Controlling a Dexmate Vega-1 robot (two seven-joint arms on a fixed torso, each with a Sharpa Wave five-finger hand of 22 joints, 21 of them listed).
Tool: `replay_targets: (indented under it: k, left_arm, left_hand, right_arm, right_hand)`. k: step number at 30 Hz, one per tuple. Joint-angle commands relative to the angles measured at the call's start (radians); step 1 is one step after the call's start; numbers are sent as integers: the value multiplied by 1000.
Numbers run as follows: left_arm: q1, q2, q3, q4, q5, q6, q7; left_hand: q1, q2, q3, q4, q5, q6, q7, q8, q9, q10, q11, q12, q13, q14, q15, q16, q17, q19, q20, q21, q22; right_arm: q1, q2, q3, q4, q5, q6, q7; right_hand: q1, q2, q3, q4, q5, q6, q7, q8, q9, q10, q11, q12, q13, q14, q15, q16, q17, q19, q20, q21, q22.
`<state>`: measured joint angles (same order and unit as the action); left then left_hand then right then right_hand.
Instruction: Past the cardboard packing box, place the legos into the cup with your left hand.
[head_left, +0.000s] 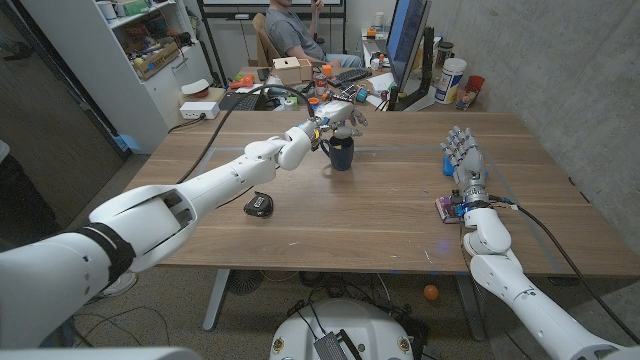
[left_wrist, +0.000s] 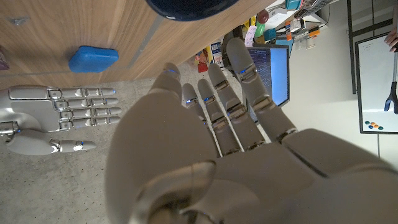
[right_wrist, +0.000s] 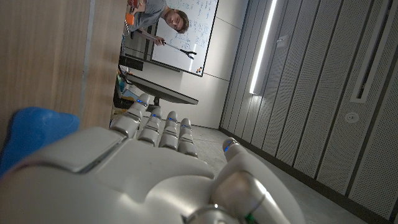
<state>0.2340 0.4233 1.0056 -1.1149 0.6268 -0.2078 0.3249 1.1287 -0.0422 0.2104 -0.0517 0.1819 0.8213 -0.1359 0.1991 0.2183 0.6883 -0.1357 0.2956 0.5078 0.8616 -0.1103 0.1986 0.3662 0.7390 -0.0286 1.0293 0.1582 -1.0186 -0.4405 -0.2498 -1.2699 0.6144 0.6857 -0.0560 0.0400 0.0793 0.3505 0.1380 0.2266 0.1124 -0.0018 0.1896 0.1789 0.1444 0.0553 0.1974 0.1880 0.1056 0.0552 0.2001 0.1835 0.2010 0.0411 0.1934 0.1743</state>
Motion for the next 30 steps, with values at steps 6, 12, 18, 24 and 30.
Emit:
replay_targets:
  k: [6,12,18,24,30]
  left_arm:
    - [34,36,-49,-95,8,24,-43]
    - [41,42,-64,-111,5,33,-53]
    - [44,51,-77,-133,2,52,-82]
    - [51,64,-93,-162,-4,75,-109]
    - [57,76,-109,-195,-9,102,-134]
  left_hand:
    - [-29,0,-6,4,-4,-30,-5,-8,-2,-19,7,-9,5,-34,-100,-1,-1,-2,20,-22,2]
    - [-50,1,-11,10,-5,-40,-8,-7,-3,-33,12,-20,2,-59,-95,-2,-3,-14,36,-42,3]
    - [-90,-5,-22,22,-5,-64,-14,-8,-5,-55,20,-39,-7,-78,-88,0,-12,-31,62,-74,3]
    - [-130,-5,-31,34,-2,-107,-17,-11,-6,-94,35,-66,-17,-143,-59,-9,-22,-69,100,-117,4]
    - [-162,2,-36,48,-1,-122,-17,-10,-7,-109,39,-77,-22,-172,-42,-10,-29,-84,107,-139,4]
  right_arm:
    - [-6,4,2,-3,-12,12,-15]
    - [-16,-1,3,-19,-16,9,-22]
    - [-20,-6,3,-30,-21,3,-27]
    - [-23,-9,3,-38,-23,0,-28]
    - [-26,-13,2,-45,-25,-6,-29]
  right_hand:
    - [-4,1,-4,-2,10,0,-5,-2,4,0,-4,-2,4,10,-2,1,2,-2,-1,5,2]
    - [-3,1,-5,-2,10,0,-6,-1,4,0,-6,-2,4,11,-2,0,2,-2,0,5,2]
    - [-3,1,-5,-2,10,0,-6,-1,4,1,-4,-2,4,11,-2,0,2,-2,0,5,2]
    - [-3,1,-6,-3,11,0,-6,-1,4,1,-5,-2,4,11,-3,-1,2,-2,0,5,2]
    - [-3,1,-6,-3,11,0,-6,-1,4,0,-6,-2,4,11,-3,-1,2,-2,0,6,2]
